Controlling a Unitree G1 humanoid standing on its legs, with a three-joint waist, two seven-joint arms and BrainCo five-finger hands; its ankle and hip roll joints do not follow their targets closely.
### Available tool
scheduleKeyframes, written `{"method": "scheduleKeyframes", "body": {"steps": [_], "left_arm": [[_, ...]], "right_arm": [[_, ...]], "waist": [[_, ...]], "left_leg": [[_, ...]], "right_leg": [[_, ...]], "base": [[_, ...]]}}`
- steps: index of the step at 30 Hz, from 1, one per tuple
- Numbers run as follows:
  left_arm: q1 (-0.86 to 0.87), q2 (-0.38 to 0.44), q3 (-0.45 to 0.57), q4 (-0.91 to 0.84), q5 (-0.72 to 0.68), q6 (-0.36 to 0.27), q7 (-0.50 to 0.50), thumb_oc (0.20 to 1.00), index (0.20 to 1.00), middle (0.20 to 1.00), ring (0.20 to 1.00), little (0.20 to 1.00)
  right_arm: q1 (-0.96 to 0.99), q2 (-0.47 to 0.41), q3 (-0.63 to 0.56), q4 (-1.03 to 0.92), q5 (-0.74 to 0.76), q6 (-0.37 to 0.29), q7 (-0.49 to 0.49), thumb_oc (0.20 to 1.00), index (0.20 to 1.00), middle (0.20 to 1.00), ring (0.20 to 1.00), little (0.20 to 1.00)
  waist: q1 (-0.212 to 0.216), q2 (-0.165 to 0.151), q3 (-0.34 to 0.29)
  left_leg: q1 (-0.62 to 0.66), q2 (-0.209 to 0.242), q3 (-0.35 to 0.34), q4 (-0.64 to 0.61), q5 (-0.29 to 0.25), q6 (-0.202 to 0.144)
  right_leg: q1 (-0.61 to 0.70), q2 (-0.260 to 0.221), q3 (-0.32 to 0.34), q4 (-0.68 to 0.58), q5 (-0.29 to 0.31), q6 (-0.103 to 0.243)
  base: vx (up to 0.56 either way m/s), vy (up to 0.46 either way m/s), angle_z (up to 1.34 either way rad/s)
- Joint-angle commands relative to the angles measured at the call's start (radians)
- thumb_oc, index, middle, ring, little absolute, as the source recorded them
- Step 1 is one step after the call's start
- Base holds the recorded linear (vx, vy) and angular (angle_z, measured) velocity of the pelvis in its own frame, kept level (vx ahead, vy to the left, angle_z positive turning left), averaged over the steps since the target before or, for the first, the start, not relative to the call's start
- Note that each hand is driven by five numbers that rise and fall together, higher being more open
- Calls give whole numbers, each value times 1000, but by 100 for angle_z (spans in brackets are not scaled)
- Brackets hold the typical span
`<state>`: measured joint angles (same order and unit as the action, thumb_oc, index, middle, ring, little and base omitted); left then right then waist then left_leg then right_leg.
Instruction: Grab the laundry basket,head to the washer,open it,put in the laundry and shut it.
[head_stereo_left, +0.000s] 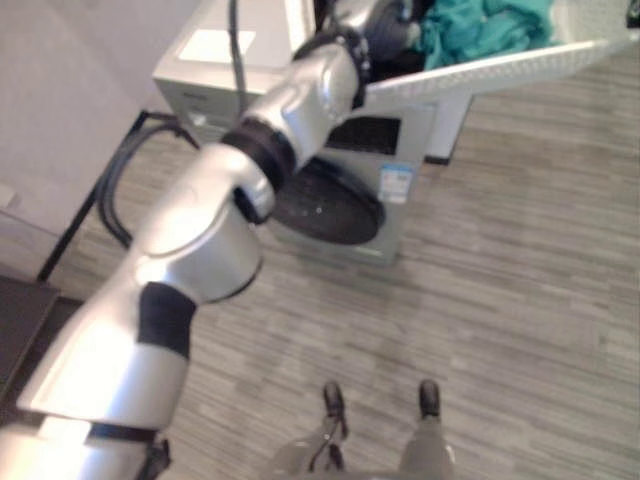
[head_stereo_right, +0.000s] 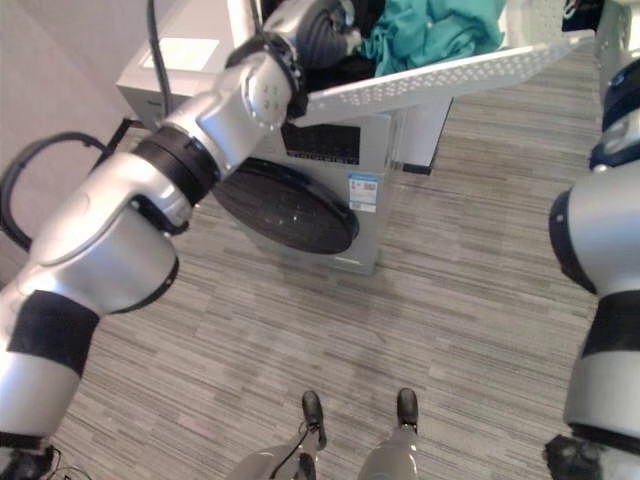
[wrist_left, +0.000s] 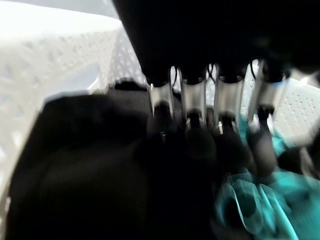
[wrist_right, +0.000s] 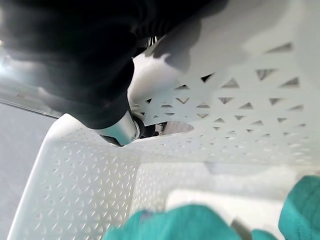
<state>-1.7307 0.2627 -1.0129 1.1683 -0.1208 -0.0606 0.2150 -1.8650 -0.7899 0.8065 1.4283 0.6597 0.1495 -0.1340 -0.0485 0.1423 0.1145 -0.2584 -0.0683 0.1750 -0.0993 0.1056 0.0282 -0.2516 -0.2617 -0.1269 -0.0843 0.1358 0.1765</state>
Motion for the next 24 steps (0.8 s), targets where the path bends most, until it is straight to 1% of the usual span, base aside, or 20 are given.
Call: {"method": "scheduleKeyframes", "body": {"steps": [1, 7, 11, 13, 14, 16, 18, 19, 20, 21, 22, 23, 24], "left_arm": [[-133, -8, -27, 132, 2, -23, 45, 200, 200, 200, 200, 200], [-118, -19, -30, 124, 18, -23, 61, 200, 200, 200, 200, 200], [-117, -20, -17, 118, 17, -23, 81, 200, 200, 200, 200, 200], [-116, -25, -6, 114, 12, -24, 90, 200, 200, 200, 200, 200], [-116, -24, -6, 113, 13, -24, 91, 200, 200, 200, 200, 200], [-121, -25, -1, 108, 14, -20, 94, 200, 200, 200, 200, 200], [-118, -24, -5, 79, 14, -16, 101, 200, 200, 200, 200, 200], [-117, -28, -3, 68, 14, -16, 101, 200, 200, 200, 200, 200], [-100, -30, 9, 58, 15, -12, 103, 200, 200, 200, 200, 200], [-93, -34, 14, 57, 17, -10, 106, 200, 200, 200, 200, 200], [-92, -33, 14, 57, 17, -10, 106, 200, 200, 200, 200, 200], [-84, -39, 13, 64, 23, -5, 106, 200, 200, 200, 200, 200], [-74, -41, 12, 72, 30, -3, 103, 200, 200, 200, 200, 200]], "right_arm": [[-189, -21, 7, 8, 111, -132, -38, 200, 200, 200, 200, 200], [-170, -8, -30, -8, 164, -155, -47, 200, 200, 200, 200, 200], [-168, -21, -37, -11, 165, -155, -48, 200, 200, 200, 200, 200], [-159, -24, -41, -16, 167, -156, -48, 200, 200, 200, 200, 200], [-159, -24, -41, -16, 167, -156, -49, 200, 200, 200, 200, 200], [-140, -20, -43, -22, 168, -157, -42, 200, 200, 200, 200, 200], [-108, -26, -38, -32, 155, -147, -31, 200, 200, 200, 200, 200], [-91, -29, -38, -41, 146, -144, -22, 200, 200, 200, 200, 200], [-66, -26, -42, -53, 133, -142, -17, 200, 200, 200, 200, 200], [-58, -11, -46, -56, 122, -143, -16, 200, 200, 200, 200, 200], [-57, -10, -46, -56, 121, -143, -17, 200, 200, 200, 200, 200], [-42, 13, -43, -56, 106, -143, -18, 200, 200, 200, 200, 200], [-34, 22, -48, -48, 100, -143, -19, 200, 200, 200, 200, 200]], "waist": [[-1, 44, 36], [6, 41, 47], [6, 35, 48], [4, 27, 48], [4, 27, 48], [1, 13, 53], [3, 2, 52], [-5, 0, 59], [-17, -1, 76], [-19, 1, 84], [-19, 1, 85], [-20, -5, 87], [-23, -9, 81]], "left_leg": [[24, 76, -19, 12, -6, -132], [15, 70, -30, 12, -6, -131], [20, 65, -38, 13, -9, -130], [30, 64, -38, 19, -21, -129], [28, 63, -38, 17, -16, -128], [44, 65, -47, 64, -51, -110], [72, 61, -72, 107, -85, -80], [100, 61, -87, 118, -105, -65], [134, 69, -99, 133, -128, -51], [149, 76, -101, 137, -133, -50], [152, 77, -99, 137, -135, -50], [193, 77, -94, 125, -148, -51], [215, 78, -94, 113, -152, -53]], "right_leg": [[38, 2, -8, 20, 3, 63], [39, -1, -20, 20, -1, 62], [53, -8, -32, 22, -3, 64], [66, -11, -34, 31, -9, 68], [63, -11, -33, 30, -5, 67], [76, -12, -2, 100, -51, 63], [73, 25, 48, 248, -113, 40], [60, 53, 69, 344, -126, 34], [19, 90, 89, 440, -139, 32], [-8, 105, 87, 466, -145, 37], [-9, 105, 89, 473, -149, 37], [-16, 108, 58, 418, -166, 23], [-23, 110, 37, 370, -154, 17]], "base": [[-33, 6, -8], [-10, 5, 2], [7, 15, 13], [19, 5, 12], [-10, 32, 21], [52, 56, 20], [145, 46, 5], [170, 44, 0], [159, 43, -2], [106, 24, -8], [139, -19, -23], [169, -66, -19], [259, -121, -23]]}}
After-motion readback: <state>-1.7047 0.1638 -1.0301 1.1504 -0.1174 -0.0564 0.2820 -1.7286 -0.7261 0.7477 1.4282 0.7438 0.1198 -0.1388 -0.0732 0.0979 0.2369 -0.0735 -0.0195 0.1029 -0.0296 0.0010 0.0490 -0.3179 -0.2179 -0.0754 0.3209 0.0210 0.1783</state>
